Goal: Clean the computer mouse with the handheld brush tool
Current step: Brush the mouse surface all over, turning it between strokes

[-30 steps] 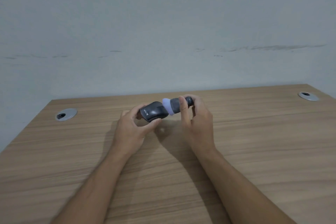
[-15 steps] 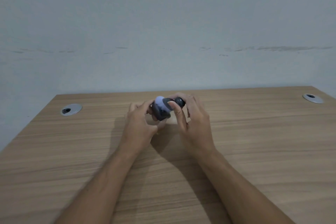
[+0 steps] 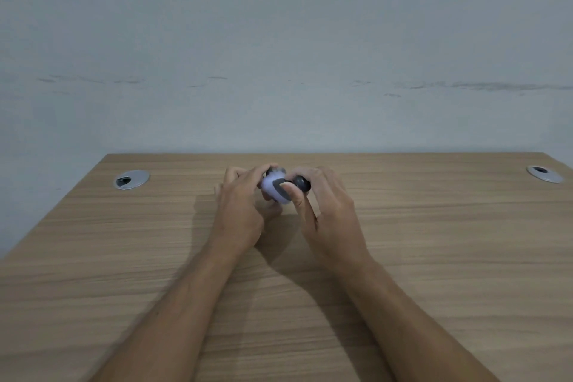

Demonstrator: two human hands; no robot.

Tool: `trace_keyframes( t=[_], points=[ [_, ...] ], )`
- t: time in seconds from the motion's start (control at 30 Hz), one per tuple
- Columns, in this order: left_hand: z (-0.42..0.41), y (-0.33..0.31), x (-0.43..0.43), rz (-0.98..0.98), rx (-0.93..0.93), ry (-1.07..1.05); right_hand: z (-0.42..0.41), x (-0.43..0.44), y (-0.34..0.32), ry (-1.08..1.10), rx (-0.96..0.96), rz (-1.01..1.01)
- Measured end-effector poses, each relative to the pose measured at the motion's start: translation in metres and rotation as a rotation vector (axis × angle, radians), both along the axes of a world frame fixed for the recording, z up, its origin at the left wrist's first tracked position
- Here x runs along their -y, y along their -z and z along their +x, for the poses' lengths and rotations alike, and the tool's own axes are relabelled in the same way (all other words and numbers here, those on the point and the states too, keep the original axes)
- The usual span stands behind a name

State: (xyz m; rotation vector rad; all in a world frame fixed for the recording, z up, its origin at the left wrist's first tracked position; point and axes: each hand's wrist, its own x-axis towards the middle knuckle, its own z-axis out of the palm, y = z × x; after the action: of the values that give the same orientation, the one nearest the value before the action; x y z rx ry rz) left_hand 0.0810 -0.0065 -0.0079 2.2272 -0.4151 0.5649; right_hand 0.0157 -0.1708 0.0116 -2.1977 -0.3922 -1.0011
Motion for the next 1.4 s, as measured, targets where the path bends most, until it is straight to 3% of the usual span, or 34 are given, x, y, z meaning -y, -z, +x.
trace_keyframes(
  t=[0.17, 0.3, 0.47, 0.67, 0.83, 1.0, 1.1, 1.27, 1.4],
  points=[
    [-0.002, 0.002, -0.005, 0.030, 0.021, 0.024, 0.002, 0.001, 0.003, 0.007, -0.028, -0.011],
    [-0.005, -0.001, -0.002, 0.074, 0.064, 0.046, -0.001, 0.002, -0.003, 0.050, 0.016, 0.108],
    [-0.007, 0.000, 0.000, 0.202, 0.169, 0.098, 0.008, 0.017, 0.002, 0.134, -0.045, 0.213],
    [-0.003, 0.005, -0.002, 0.264, 0.173, 0.127, 0.009, 0.030, 0.004, 0.185, -0.084, 0.361],
    [-0.001, 0.007, -0.002, 0.252, 0.168, 0.095, 0.007, 0.017, 0.004, 0.140, -0.021, 0.215],
    [-0.006, 0.001, -0.007, 0.305, 0.131, 0.104, 0.017, 0.036, 0.011, 0.258, -0.117, 0.296],
    [-0.005, 0.002, -0.005, 0.293, 0.109, 0.095, 0.010, 0.034, 0.005, 0.212, -0.079, 0.376],
    [0.000, 0.008, -0.004, 0.240, 0.114, 0.067, 0.007, 0.015, 0.006, 0.141, -0.016, 0.161],
    [-0.009, 0.000, -0.009, 0.264, 0.140, 0.098, 0.018, 0.027, 0.009, 0.226, -0.024, 0.227]
  ],
)
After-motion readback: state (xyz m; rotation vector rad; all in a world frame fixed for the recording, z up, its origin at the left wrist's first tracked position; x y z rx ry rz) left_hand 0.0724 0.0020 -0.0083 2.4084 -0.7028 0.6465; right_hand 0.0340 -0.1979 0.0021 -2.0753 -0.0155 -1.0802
